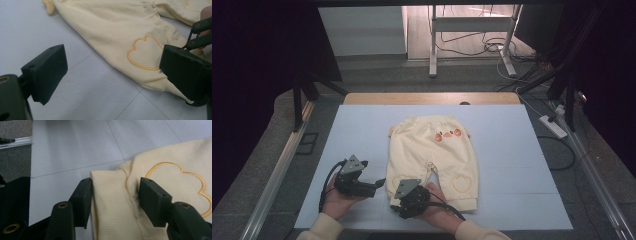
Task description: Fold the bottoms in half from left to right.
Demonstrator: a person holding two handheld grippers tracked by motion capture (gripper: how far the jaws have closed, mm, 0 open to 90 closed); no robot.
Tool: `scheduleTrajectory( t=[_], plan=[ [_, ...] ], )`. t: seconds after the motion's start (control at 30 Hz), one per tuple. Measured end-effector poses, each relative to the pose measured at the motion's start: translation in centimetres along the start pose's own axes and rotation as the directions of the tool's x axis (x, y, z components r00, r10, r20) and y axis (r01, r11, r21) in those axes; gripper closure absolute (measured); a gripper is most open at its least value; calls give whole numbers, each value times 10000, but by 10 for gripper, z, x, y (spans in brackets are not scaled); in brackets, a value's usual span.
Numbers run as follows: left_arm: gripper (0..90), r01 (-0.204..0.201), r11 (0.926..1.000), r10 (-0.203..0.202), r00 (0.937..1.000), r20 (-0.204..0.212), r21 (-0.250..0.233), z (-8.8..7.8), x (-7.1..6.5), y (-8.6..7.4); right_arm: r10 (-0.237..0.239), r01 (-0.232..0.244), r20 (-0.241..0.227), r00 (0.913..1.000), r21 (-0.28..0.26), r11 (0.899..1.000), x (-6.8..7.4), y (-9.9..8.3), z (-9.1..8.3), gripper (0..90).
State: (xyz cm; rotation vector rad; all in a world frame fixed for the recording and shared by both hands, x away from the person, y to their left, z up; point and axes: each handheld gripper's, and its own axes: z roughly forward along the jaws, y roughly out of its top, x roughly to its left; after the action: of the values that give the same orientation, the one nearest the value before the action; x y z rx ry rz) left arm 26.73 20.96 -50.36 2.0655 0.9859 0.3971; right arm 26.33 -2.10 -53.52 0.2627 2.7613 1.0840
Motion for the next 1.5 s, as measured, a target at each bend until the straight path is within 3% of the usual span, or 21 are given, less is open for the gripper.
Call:
scheduleTrajectory(
  t=[0.17,0.4,0.57,0.87,1.13,1.5],
  plan=[
    [78,7,10000,-7,10000,-9,-16,0,0,0,-72,72,430,9990,1,10000,-2,-1,-3,660],
    [78,-101,9999,102,9999,-110,68,1,-1,1,-102,102,435,9990,18,9999,-3,0,-7,749],
    [78,115,9999,-115,9998,-140,3,1,1,3,362,-359,187,9992,-154,9992,-7,-1,-10,762],
    [83,249,9996,-250,9996,-94,-139,6,5,16,497,-498,-41,9988,-257,9984,-9,-2,-12,763],
    [85,-168,9999,169,9999,-40,30,16,4,31,613,-616,-125,9980,-247,9978,-9,-3,-12,761],
    [97,-214,9998,213,9997,153,56,24,9,53,706,-711,-154,9974,-326,9969,-9,-5,-12,761]
  ],
)
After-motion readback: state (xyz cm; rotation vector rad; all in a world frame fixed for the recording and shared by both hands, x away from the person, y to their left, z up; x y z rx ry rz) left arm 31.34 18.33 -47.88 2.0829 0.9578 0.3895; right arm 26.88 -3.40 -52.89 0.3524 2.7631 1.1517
